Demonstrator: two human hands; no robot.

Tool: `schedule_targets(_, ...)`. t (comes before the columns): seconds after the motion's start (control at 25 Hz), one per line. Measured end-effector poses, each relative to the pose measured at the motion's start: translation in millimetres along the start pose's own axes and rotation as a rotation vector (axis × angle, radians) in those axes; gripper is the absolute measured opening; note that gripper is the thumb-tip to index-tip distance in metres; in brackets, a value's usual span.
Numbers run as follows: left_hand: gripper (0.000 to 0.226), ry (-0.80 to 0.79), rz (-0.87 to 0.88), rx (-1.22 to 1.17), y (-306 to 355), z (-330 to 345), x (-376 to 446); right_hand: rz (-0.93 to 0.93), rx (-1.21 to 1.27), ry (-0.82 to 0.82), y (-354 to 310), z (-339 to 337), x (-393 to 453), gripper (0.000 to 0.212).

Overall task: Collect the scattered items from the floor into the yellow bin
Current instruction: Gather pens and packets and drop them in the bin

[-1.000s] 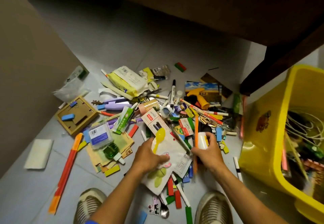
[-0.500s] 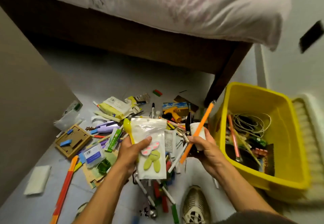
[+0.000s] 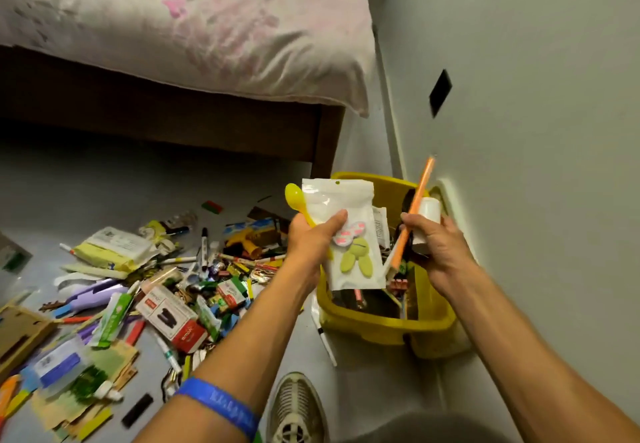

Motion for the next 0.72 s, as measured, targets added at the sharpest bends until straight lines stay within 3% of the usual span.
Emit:
schedule_targets(0.12, 0.037, -0.116, -0.007, 0.219, -6, 13, 7, -0.031, -0.087, 0.032, -2, -3, 16, 0.059)
schedule_targets(0.2, 0.043, -0.103, -0.018, 0.315, -12, 0, 11, -0.032, -0.153, 0.035, 8, -3, 17, 0.055)
schedule_targets(0.36, 0.049, 0.052, -0.014, 0.402, -23, -54, 3, -0.001, -0.202, -0.042, 40, 12, -9, 0.04)
schedule_targets(0.64, 0.035, 0.31, -0.147, 0.38, -59, -174, 0, 0.034, -0.543, -0.37, 128, 102, -70, 0.013)
schedule_targets(0.72, 0.031, 0.413, -0.162, 0.377, -66, -209, 12, 0.078, -0.627, -0.493, 154, 128, -76, 0.014)
Point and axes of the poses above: each hand's wrist, its own x-axis towards the middle knuckle, its own z-axis out of the palm, y = z × x, the point moved 1 cm from there along x, towards the middle knuckle, and after that the axes turned 10 degrees about y, right-handed, at the moved point
